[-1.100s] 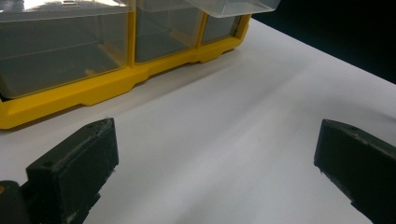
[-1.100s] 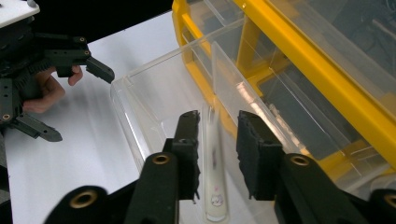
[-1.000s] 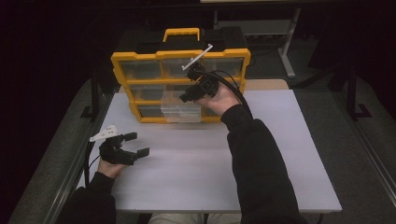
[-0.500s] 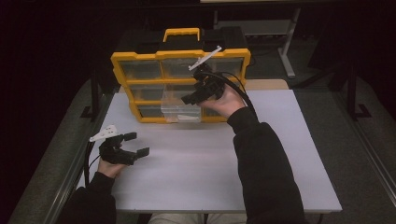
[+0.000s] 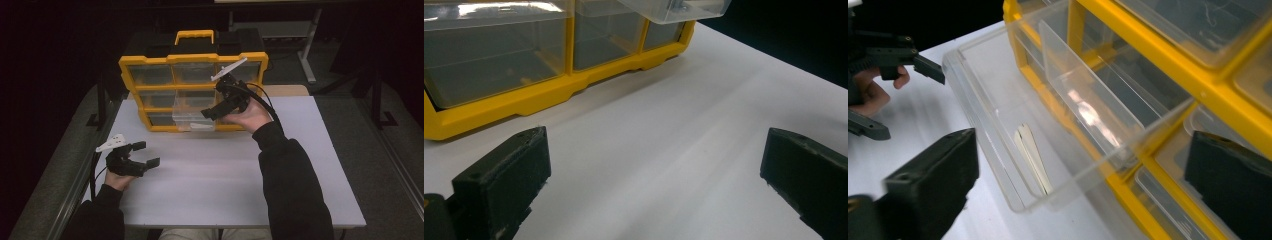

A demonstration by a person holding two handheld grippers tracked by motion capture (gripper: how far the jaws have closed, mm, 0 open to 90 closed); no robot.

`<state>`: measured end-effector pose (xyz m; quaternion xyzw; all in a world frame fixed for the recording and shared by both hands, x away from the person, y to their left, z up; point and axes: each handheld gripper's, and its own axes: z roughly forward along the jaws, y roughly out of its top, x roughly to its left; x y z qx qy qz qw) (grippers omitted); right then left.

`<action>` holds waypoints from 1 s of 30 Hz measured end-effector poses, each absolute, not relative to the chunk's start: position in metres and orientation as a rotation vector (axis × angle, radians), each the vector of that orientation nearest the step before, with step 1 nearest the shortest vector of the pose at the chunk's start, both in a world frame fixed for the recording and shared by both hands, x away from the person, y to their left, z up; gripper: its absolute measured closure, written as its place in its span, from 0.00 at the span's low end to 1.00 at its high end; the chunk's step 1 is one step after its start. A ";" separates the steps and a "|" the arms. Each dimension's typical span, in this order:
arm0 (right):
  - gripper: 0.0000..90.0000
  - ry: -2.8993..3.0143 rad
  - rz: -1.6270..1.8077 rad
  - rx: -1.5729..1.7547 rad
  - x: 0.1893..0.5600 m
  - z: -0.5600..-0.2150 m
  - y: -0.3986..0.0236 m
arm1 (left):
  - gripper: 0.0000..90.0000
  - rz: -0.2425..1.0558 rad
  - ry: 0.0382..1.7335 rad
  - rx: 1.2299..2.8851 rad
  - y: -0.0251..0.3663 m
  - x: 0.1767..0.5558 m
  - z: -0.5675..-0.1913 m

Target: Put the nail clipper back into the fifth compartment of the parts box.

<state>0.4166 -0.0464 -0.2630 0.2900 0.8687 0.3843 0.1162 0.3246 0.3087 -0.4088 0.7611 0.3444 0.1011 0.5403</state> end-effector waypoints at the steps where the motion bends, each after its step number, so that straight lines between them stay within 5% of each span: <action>1: 0.00 2.547 1.126 0.850 0.416 -0.264 -0.048 | 0.00 0.240 0.818 1.809 0.309 0.325 -0.409; 30: 0.00 2.464 1.219 0.933 0.396 -0.295 -0.100 | 0.00 0.245 0.819 1.821 0.308 0.324 -0.409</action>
